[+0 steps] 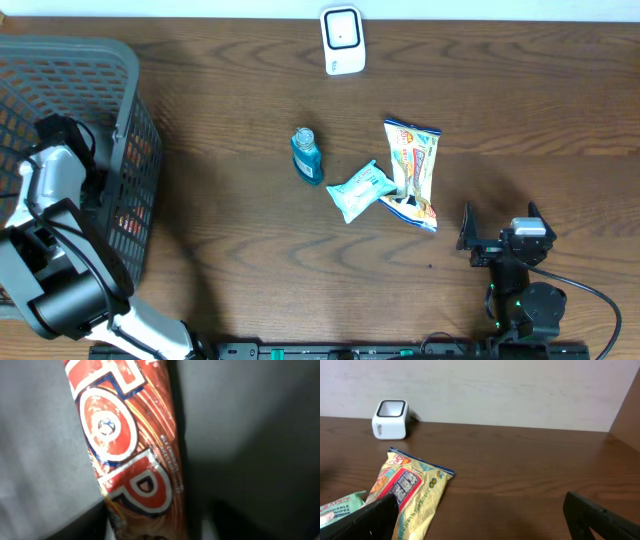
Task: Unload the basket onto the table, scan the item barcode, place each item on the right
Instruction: 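Reach the left gripper into the basket and grasp the red Toppo stick, then carry the red Toppo stick toward the scanner with the left gripper, then release the Toppo stick on the table and retract left gripper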
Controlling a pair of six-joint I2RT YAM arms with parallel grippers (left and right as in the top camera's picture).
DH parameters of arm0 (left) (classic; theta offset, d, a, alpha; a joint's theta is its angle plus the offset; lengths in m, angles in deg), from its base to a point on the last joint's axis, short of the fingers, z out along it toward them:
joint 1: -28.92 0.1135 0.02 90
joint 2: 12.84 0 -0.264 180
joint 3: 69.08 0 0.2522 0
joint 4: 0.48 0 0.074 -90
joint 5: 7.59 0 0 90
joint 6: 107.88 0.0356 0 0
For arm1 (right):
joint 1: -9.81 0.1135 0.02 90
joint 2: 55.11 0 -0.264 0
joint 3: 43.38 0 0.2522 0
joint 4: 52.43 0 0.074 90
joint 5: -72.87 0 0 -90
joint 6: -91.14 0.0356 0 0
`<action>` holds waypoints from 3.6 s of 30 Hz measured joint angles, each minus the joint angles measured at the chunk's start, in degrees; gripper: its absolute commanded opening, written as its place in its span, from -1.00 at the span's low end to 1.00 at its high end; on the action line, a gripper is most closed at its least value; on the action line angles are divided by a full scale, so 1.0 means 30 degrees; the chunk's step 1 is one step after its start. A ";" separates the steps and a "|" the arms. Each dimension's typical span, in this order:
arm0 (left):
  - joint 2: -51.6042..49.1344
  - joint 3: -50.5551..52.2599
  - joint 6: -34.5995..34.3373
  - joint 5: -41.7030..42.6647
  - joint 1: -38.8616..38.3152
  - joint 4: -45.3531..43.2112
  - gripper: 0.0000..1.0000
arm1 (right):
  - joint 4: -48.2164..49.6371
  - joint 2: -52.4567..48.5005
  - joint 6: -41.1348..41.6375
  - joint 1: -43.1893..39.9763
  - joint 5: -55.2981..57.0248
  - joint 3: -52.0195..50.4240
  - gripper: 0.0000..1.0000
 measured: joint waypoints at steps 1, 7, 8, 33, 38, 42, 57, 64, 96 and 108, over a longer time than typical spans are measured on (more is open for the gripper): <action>0.0058 0.0160 0.0058 -0.0073 0.0007 -0.0044 -0.63 | 0.0000 0.0000 0.0000 0.0000 0.0000 0.0000 0.98; 0.0248 0.0495 0.0182 -0.0860 0.0022 0.0372 -0.85 | 0.0000 0.0000 0.0000 0.0000 0.0000 0.0000 0.99; 0.0262 0.0503 0.0197 -0.1020 0.0036 0.0670 -0.85 | 0.0000 0.0000 0.0000 0.0000 0.0000 0.0000 0.99; 1.6881 -0.2572 0.1647 0.5136 -0.4291 -0.0255 -0.85 | 0.0000 0.0000 0.0000 0.0000 0.0000 0.0000 0.99; 1.7537 -0.2572 0.2331 0.4874 -0.9515 -0.0073 -0.85 | 0.0000 0.0000 0.0000 0.0000 0.0000 0.0000 0.98; 1.6378 -0.2361 0.2514 0.3694 -1.3202 0.0925 -0.85 | 0.0000 0.0000 0.0000 0.0000 0.0000 0.0000 0.99; 0.5872 0.1224 -0.2645 0.0954 -1.9897 0.1129 -0.85 | 0.0000 0.0000 0.0000 0.0000 0.0007 0.0000 0.98; 0.4255 0.3206 -0.4087 0.1304 -2.0575 -0.2827 -0.85 | 0.0000 0.0000 0.0000 0.0000 0.0000 0.0000 0.99; 0.4240 0.5311 -0.5901 0.0845 -2.3270 -0.5792 0.69 | 0.0000 0.0000 0.0000 0.0000 0.0000 0.0000 0.99; 0.8779 0.4677 -0.3840 0.0102 -2.3219 -0.5311 0.97 | 0.0000 0.0000 0.0000 0.0000 0.0000 0.0000 0.98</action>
